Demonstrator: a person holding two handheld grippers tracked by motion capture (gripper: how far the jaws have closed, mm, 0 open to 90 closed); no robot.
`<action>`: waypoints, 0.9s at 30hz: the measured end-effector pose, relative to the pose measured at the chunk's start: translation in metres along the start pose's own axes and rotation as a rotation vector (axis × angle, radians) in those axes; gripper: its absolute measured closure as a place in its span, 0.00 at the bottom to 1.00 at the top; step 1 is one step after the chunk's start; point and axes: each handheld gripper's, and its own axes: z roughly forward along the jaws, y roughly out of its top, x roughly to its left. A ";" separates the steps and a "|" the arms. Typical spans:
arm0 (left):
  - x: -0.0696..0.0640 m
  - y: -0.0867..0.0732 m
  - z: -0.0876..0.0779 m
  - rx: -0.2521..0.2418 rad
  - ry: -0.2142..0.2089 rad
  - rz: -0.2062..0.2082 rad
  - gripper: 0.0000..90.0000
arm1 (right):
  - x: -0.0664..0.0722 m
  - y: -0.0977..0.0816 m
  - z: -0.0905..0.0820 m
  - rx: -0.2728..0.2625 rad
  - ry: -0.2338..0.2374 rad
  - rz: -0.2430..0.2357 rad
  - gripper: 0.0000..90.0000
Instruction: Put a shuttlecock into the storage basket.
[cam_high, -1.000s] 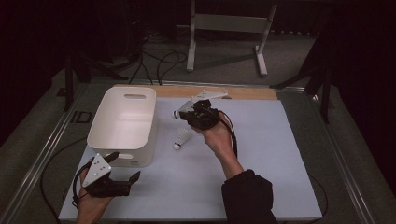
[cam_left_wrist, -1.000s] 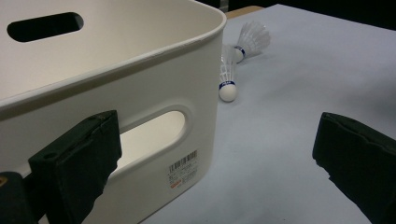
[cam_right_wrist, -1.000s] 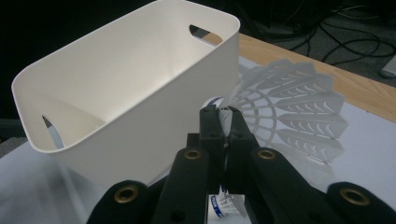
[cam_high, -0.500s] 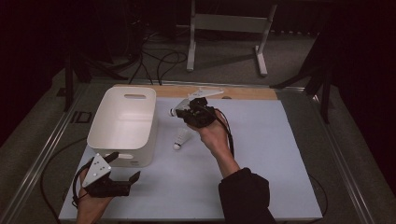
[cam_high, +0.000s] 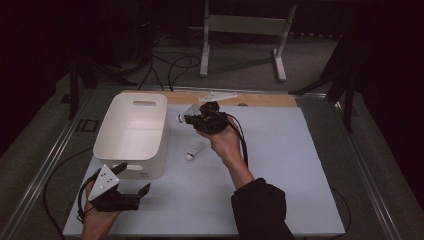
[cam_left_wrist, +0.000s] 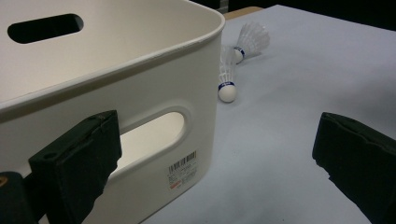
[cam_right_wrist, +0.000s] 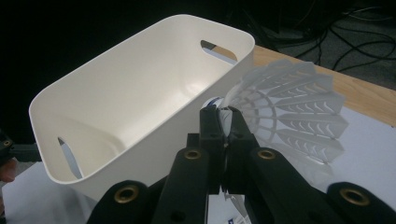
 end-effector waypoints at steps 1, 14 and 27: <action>0.000 0.000 0.000 0.000 0.000 0.000 0.02 | 0.001 0.001 0.001 0.002 -0.003 -0.002 0.99; 0.000 0.000 0.000 -0.001 0.006 0.000 0.02 | 0.010 0.004 0.011 0.005 -0.012 -0.022 0.99; 0.000 0.000 -0.001 0.000 0.002 0.004 0.03 | 0.024 0.011 0.019 0.005 0.003 -0.043 0.99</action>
